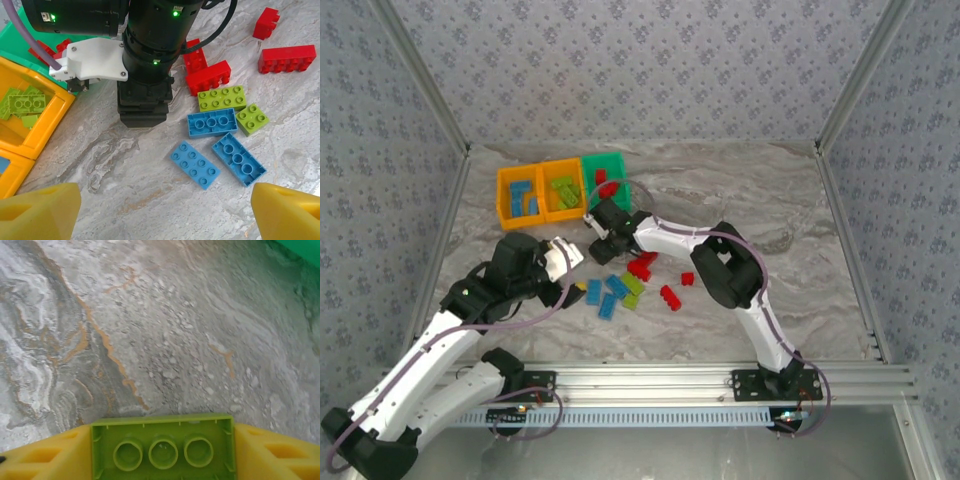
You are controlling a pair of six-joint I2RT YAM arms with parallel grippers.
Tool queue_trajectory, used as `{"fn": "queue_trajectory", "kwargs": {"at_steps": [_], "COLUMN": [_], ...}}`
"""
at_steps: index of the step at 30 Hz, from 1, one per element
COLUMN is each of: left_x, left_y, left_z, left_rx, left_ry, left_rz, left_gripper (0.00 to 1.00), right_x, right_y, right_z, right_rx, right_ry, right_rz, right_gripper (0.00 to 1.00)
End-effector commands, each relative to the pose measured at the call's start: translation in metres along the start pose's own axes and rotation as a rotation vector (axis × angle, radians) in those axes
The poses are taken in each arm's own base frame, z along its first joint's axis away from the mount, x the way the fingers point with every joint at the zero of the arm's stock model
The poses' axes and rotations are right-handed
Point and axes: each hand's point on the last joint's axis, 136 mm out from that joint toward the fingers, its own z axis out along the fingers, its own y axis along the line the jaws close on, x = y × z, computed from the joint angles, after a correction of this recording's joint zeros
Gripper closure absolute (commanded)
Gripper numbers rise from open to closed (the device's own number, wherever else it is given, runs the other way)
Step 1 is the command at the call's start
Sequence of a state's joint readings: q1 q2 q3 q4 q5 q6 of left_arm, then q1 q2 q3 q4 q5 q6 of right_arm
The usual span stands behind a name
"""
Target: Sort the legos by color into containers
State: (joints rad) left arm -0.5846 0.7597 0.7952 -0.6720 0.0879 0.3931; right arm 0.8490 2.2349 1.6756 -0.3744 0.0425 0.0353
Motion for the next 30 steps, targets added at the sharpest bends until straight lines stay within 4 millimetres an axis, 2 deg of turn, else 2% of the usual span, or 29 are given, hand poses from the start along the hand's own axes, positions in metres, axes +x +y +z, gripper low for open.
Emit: {"fn": "queue_trajectory", "kwargs": {"at_steps": [1, 4, 9, 11, 14, 18, 21, 25, 30], "left_x": [-0.011, -0.012, -0.017, -0.02, -0.021, -0.019, -0.016, -0.013, -0.013], "left_y": [0.008, 0.011, 0.026, 0.036, 0.052, 0.069, 0.072, 0.073, 0.075], "left_z": [-0.004, -0.006, -0.016, -0.024, -0.038, -0.05, -0.05, -0.046, -0.043], "left_rx": [-0.042, -0.059, -0.146, -0.205, -0.296, -0.386, -0.401, -0.397, -0.398], "left_ry": [-0.043, -0.049, -0.089, -0.121, -0.175, -0.213, -0.204, -0.18, -0.172], "left_rz": [0.016, 0.009, -0.021, -0.049, -0.095, -0.145, -0.156, -0.158, -0.162], "left_gripper": [0.11, 0.11, 0.1, 0.08, 0.06, 0.05, 0.04, 0.04, 0.04], "right_x": [0.02, -0.003, -0.066, -0.088, -0.118, -0.157, -0.18, -0.203, -0.218], "right_y": [0.008, 0.007, 0.0, -0.002, -0.004, -0.014, -0.021, -0.023, -0.011], "right_z": [0.008, -0.015, -0.086, -0.108, -0.125, -0.12, -0.102, -0.071, -0.04], "right_rx": [-0.017, -0.012, -0.003, -0.012, -0.018, 0.019, 0.035, 0.005, -0.051], "right_ry": [0.081, 0.018, -0.229, -0.338, -0.494, -0.643, -0.676, -0.649, -0.583], "right_rz": [0.008, 0.023, 0.059, 0.08, 0.1, 0.084, 0.063, 0.037, -0.003], "right_gripper": [0.42, 0.45, 0.45, 0.44, 0.44, 0.44, 0.44, 0.43, 0.38]}}
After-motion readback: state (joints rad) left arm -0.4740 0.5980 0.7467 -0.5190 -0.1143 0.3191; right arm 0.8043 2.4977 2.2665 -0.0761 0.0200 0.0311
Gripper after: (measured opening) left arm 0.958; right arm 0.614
